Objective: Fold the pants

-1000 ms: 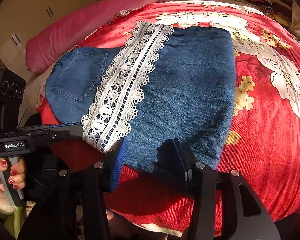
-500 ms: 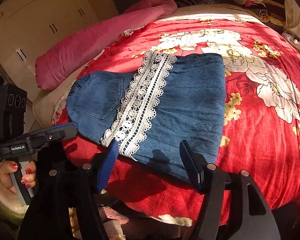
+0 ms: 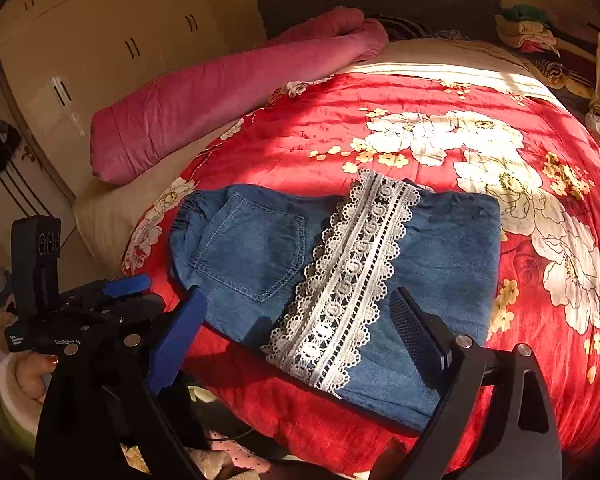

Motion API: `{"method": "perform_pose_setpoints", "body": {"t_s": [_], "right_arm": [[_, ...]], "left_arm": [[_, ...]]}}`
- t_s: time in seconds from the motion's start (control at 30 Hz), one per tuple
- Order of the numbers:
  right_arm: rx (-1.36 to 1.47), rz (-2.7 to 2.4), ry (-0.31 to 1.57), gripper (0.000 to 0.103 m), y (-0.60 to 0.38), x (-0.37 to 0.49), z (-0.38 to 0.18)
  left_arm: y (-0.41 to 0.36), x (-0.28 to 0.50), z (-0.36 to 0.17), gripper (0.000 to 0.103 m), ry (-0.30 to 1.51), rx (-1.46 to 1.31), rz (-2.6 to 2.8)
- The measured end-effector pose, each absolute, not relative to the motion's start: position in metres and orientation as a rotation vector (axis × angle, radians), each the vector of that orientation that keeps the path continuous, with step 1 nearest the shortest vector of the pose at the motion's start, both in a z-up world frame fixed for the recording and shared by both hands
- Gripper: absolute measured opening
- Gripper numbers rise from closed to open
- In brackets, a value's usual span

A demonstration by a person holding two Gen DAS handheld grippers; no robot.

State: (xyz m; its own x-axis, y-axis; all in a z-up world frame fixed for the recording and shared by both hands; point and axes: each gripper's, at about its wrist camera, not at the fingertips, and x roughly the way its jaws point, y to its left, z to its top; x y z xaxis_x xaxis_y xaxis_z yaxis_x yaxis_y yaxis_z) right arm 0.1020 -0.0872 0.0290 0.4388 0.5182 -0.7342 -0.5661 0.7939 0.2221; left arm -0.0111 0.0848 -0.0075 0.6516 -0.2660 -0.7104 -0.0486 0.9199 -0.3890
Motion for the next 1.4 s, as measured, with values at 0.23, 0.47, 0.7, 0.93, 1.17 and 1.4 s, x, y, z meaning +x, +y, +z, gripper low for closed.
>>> {"method": "perform_pose_setpoints", "body": {"t_s": [0.23,0.47,0.7,0.93,1.17,1.4], "right_arm": [[-0.124,0.759,0.903,0.094,-0.042,0.134,0.035],[-0.231,0.883,0.968,0.094,0.024,0.173,0.027],[-0.351,0.995,1.054,0.094,0.100,0.196,0.008],[-0.501,1.043,1.160,0.094,0.155,0.209,-0.023],[-0.571,1.048,1.240,0.051,0.173,0.213,-0.067],[-0.302,1.152,1.178,0.030,0.119,0.220,-0.022]], "left_arm": [[0.113,-0.007,-0.023,0.089,0.859,-0.457,-0.072],[0.133,0.000,-0.037,0.089,0.864,-0.518,-0.061],[0.131,0.012,-0.045,0.089,0.868,-0.534,-0.100],[0.130,0.021,-0.055,0.089,0.851,-0.533,-0.125],[0.133,0.021,-0.061,0.089,0.831,-0.547,-0.136],[0.137,0.023,-0.059,0.089,0.797,-0.591,-0.142]]}}
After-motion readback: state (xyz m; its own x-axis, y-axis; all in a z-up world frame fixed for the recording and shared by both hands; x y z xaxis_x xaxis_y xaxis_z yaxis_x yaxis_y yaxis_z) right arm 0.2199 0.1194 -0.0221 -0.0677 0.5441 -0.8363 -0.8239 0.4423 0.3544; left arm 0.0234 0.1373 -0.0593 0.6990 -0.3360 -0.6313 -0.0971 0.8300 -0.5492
